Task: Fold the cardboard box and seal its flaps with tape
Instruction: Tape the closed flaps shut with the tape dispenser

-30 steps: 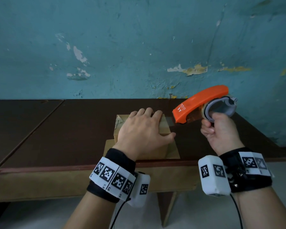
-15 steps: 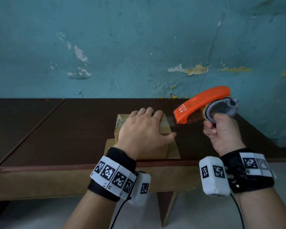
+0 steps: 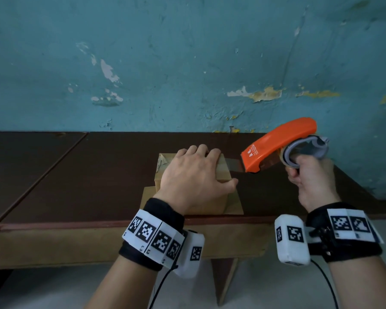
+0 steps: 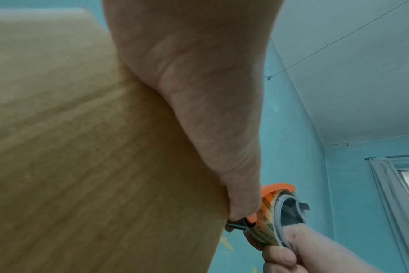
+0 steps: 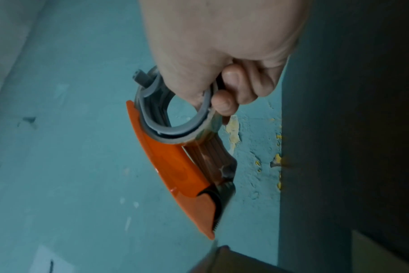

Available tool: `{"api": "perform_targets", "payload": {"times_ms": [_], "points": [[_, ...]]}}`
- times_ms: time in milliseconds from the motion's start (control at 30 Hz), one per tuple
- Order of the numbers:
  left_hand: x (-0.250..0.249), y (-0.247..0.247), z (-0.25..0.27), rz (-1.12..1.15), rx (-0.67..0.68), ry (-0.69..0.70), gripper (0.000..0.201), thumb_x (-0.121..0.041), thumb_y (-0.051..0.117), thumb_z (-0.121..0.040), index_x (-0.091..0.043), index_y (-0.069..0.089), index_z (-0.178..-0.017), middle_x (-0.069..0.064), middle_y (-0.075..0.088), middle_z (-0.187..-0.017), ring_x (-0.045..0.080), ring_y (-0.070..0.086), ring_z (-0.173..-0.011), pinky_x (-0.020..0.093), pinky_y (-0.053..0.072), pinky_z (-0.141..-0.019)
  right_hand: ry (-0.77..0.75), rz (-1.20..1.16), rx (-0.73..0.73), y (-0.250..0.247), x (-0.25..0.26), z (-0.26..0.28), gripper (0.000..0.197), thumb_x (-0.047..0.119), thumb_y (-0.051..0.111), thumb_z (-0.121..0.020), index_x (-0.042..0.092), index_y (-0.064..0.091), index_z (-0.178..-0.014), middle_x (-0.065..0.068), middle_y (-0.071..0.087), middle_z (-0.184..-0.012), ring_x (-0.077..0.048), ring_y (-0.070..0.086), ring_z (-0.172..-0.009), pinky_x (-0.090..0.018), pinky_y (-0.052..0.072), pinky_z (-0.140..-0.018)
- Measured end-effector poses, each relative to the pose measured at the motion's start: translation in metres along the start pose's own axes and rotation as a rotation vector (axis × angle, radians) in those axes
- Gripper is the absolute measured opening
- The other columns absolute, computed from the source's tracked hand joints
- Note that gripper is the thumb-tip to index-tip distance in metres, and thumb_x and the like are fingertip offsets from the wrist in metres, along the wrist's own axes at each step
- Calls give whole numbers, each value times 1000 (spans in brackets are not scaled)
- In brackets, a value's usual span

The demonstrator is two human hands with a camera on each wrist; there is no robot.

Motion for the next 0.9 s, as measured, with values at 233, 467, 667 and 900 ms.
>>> {"api": "perform_targets", "payload": {"times_ms": [233, 467, 667, 900], "points": [[-2, 3, -1, 15, 15, 34, 84, -78, 36, -91, -37, 19, -162, 6, 55, -139, 27, 50, -131, 43, 36, -113, -119, 98, 33, 8, 11, 5, 30, -8, 53, -82, 14, 56, -62, -5, 50, -56, -8, 42, -39, -25, 34, -46], [-5, 5, 1, 12, 78, 88, 60, -75, 35, -96, -43, 38, -146, 5, 50, -141, 29, 50, -130, 49, 35, -115, -62, 128, 19, 11, 3, 5, 26, -5, 53, -84, 14, 58, -68, -4, 51, -58, -11, 44, -45, -25, 35, -49], [-8, -1, 2, 30, 6, 86, 98, -77, 40, -93, -23, 3, -165, 9, 55, -144, 32, 52, -132, 48, 39, -114, 53, 27, -8, 19, -13, 8, 16, 5, 60, -88, 17, 61, -79, 1, 55, -64, -9, 46, -51, -19, 36, -47], [-6, -1, 3, 35, -25, 72, 101, -76, 40, -93, -18, 1, -166, 7, 55, -143, 29, 52, -132, 45, 37, -114, 14, -41, -119, -6, -3, -7, 23, -1, 50, -84, 19, 57, -73, -3, 53, -63, -3, 42, -31, -14, 27, -35]]}}
Point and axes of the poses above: each hand's wrist, its own z-axis away from the middle knuckle, its own y-axis out of the palm, x = y × z, the point moved 10 cm from there along -z, towards the middle knuckle
